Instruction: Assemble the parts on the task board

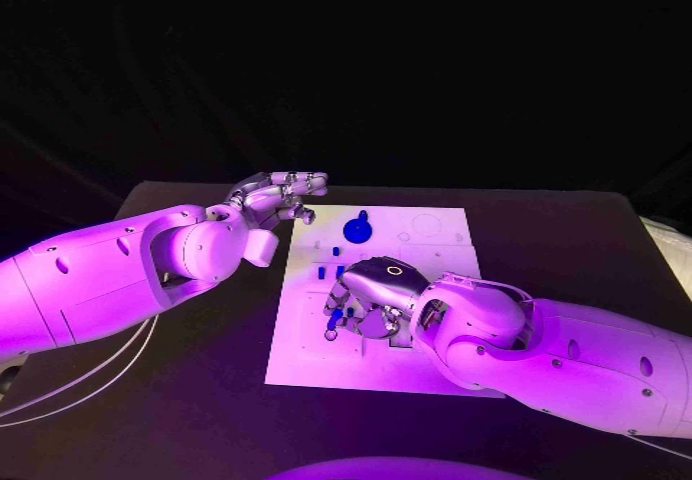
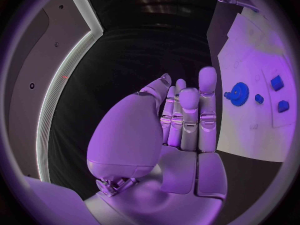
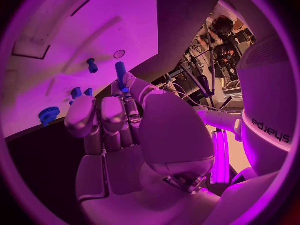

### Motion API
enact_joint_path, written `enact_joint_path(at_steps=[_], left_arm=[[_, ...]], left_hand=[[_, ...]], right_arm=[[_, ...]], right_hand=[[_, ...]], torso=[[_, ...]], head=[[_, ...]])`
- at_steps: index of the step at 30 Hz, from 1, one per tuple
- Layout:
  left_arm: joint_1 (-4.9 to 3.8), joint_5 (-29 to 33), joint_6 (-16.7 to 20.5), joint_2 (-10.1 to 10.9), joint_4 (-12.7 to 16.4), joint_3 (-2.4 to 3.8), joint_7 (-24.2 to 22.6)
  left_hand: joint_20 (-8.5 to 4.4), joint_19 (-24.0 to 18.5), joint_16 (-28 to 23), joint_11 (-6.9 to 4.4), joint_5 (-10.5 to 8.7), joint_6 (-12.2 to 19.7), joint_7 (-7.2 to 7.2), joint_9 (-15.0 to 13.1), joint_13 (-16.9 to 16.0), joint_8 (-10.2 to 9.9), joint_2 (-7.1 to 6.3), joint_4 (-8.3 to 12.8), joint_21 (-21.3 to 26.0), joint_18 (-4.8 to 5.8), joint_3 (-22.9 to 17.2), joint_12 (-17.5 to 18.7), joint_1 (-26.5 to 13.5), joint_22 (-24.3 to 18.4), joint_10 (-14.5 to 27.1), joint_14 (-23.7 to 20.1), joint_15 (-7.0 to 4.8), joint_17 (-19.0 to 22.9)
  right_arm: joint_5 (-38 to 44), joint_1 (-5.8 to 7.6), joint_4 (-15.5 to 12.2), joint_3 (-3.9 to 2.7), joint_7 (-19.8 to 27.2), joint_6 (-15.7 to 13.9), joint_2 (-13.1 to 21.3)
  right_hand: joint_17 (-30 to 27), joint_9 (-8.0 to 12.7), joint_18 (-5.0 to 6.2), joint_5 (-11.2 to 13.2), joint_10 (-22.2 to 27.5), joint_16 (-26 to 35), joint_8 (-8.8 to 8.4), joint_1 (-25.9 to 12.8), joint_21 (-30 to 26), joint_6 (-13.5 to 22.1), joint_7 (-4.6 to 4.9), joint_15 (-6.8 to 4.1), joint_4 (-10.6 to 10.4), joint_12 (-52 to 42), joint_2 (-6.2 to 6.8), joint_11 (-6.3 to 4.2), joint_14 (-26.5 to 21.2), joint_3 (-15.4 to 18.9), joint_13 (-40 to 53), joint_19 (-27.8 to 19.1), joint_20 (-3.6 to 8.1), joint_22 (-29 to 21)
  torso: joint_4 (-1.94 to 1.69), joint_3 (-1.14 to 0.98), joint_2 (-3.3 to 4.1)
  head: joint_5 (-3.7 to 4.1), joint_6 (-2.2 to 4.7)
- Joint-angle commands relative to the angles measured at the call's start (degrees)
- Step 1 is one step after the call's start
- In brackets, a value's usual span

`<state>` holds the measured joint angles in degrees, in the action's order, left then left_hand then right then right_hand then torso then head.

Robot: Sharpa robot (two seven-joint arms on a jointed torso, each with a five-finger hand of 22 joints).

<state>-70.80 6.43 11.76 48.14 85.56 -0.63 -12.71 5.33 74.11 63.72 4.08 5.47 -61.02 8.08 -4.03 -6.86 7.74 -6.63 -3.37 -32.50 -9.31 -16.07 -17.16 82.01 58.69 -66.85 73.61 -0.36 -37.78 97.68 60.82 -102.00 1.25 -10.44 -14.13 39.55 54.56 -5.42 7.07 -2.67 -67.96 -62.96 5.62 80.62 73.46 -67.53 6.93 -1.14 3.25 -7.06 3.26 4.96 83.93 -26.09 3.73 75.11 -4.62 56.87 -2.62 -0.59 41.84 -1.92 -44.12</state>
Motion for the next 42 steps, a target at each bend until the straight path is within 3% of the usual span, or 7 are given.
enact_joint_path(at_steps=[1, 19, 28, 35, 38, 42], left_arm=[[-0.03, 0.09, -1.11, -0.12, 0.26, 0.04, -0.04], [-0.03, 0.10, -1.13, -0.18, 0.24, 0.04, 0.02], [-0.03, 0.11, -1.22, -0.37, 0.05, 0.04, 0.05], [-0.03, 0.11, -1.27, -0.50, -0.06, 0.04, 0.06], [-0.03, 0.11, -1.27, -0.52, -0.07, 0.04, 0.05], [-0.03, 0.11, -1.27, -0.54, -0.05, 0.04, 0.07]], left_hand=[[0.00, -0.37, -0.23, -0.04, -0.10, 0.06, 0.28, 0.09, -0.08, 0.30, -0.08, 0.20, 0.16, -0.52, 0.04, -0.19, 0.57, -0.08, 0.36, -0.46, -0.11, 0.04], [0.00, -0.37, -0.23, -0.04, -0.10, 0.06, 0.28, 0.09, -0.08, 0.30, -0.08, 0.20, 0.16, -0.52, 0.04, -0.19, 0.57, -0.08, 0.36, -0.46, -0.11, 0.04], [0.00, -0.37, -0.23, -0.04, -0.10, 0.06, 0.28, 0.09, -0.08, 0.30, -0.08, 0.20, 0.16, -0.52, 0.04, -0.19, 0.57, -0.08, 0.36, -0.46, -0.11, 0.04], [0.01, -0.37, -0.22, -0.01, -0.09, 0.11, 0.31, 0.10, -0.10, 0.29, -0.05, 0.20, 0.25, -0.52, 0.06, -0.25, 0.53, -0.13, 0.43, -0.47, -0.08, 0.06], [0.01, -0.37, -0.22, -0.01, -0.09, 0.11, 0.31, 0.10, -0.10, 0.29, -0.05, 0.20, 0.25, -0.52, 0.06, -0.25, 0.53, -0.13, 0.43, -0.47, -0.08, 0.06], [0.01, -0.37, -0.22, -0.01, -0.09, 0.11, 0.31, 0.10, -0.10, 0.29, -0.05, 0.20, 0.25, -0.52, 0.06, -0.25, 0.53, -0.13, 0.43, -0.47, -0.08, 0.06]], right_arm=[[-0.31, -0.19, 0.75, 0.05, 0.07, 2.76, -0.33], [0.26, -0.88, 1.56, 0.24, -0.04, 4.43, -1.56], [0.46, -1.13, 1.69, 0.28, -0.25, 4.67, -1.80], [2.18, -1.18, 1.94, 0.32, -1.00, 5.75, -2.18], [3.89, -1.21, 2.04, 0.42, -1.79, 6.89, -2.62], [5.07, -1.22, 2.28, 0.65, -3.14, 8.30, -3.16]], right_hand=[[-0.02, -0.05, -0.64, -0.16, -2.11, -0.20, -0.24, 0.32, -0.06, -0.08, 0.41, -0.28, -0.03, -0.18, -0.16, -1.51, 1.15, -0.41, 0.05, 0.15, 0.00, -0.03], [-0.05, -0.05, -0.64, -0.16, -2.11, -0.19, -0.26, 0.24, -0.06, -0.07, 0.43, -0.26, -0.03, -0.12, -0.14, -1.49, 1.14, -0.44, 0.05, 0.13, -0.02, -0.05], [-0.09, -0.06, -0.63, -0.16, -2.13, -0.17, -0.26, 0.18, -0.07, -0.09, 0.43, -0.24, -0.02, -0.08, -0.14, -1.48, 1.12, -0.48, 0.06, 0.11, -0.03, -0.07], [-0.23, -0.06, -0.60, -0.16, -2.12, -0.08, -0.27, 0.14, -0.16, -0.08, 0.43, -0.23, -0.01, -0.03, -0.13, -1.47, 1.09, -0.52, 0.06, 0.02, -0.03, -0.24], [-0.36, -0.05, -0.59, -0.15, -2.01, 0.00, -0.37, -0.09, -0.19, 0.03, 0.46, -0.18, 0.04, 0.19, 0.08, -1.41, 1.03, -0.54, 0.05, -0.07, -0.08, -0.30], [-1.73, 0.30, -0.33, -0.16, -0.01, 1.05, -1.30, -2.02, -1.12, 1.57, 0.98, 0.36, -0.50, 1.73, 1.41, -0.67, 0.58, 0.03, -0.18, -1.10, -0.43, -1.97]], torso=[[-0.09, 0.00, -0.01], [0.04, -0.05, -0.01], [0.05, 0.04, -0.02], [0.11, -0.03, -0.05], [0.07, -0.02, -0.02], [-0.01, 0.01, -0.03]], head=[[-0.23, -0.25], [-0.76, -0.87], [-0.71, -0.86], [-0.71, -0.83], [-0.63, -0.79], [-0.59, -0.82]])
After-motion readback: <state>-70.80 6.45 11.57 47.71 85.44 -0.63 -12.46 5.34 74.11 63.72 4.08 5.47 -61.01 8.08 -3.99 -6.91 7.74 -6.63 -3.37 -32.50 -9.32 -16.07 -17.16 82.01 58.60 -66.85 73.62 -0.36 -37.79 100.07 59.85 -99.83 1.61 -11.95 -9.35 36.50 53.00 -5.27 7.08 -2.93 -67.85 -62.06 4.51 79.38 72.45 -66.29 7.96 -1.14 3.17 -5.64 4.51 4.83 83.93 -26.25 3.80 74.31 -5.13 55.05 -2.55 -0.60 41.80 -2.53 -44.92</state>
